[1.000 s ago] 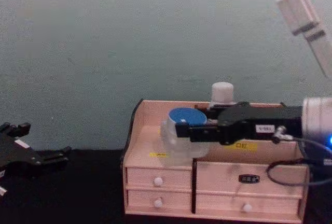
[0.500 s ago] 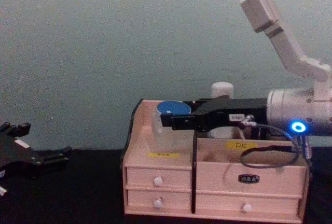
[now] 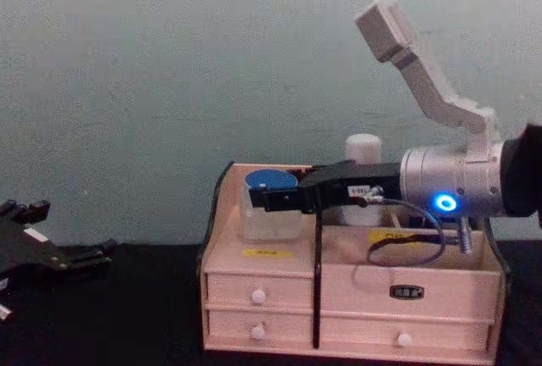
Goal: Pick up the facial cleanser and watermelon frost from the table and place them into the tiered storage box.
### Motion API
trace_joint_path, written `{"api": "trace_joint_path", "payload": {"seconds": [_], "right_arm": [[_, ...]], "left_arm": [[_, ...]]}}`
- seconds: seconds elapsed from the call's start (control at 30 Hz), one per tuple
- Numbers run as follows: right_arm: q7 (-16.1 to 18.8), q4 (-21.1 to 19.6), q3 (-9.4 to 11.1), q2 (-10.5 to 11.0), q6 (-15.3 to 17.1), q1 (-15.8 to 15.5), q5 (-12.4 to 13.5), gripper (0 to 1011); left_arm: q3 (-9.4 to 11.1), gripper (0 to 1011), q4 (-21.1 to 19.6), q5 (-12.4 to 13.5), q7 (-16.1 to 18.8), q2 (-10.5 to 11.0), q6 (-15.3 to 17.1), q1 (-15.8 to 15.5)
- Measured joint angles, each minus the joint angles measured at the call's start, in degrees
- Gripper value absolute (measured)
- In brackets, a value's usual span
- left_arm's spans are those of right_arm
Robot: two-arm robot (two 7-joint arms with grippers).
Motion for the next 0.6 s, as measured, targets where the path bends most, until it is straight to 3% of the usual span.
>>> {"api": "trace_joint_path", "payload": {"seconds": [0.23, 0.6], "right_arm": [[-0.02, 2.74, 0.87, -1.64, 0.68, 1.02, -0.66, 707], [0.11, 2.95, 1.07, -1.79, 0.93, 1.04, -0.78, 707]], "left_arm": [[0.00, 1001, 0.00, 0.00, 0.00, 0.00, 0.00, 0.00], [0.00, 1001, 0.00, 0.00, 0.00, 0.00, 0.00, 0.00]]}}
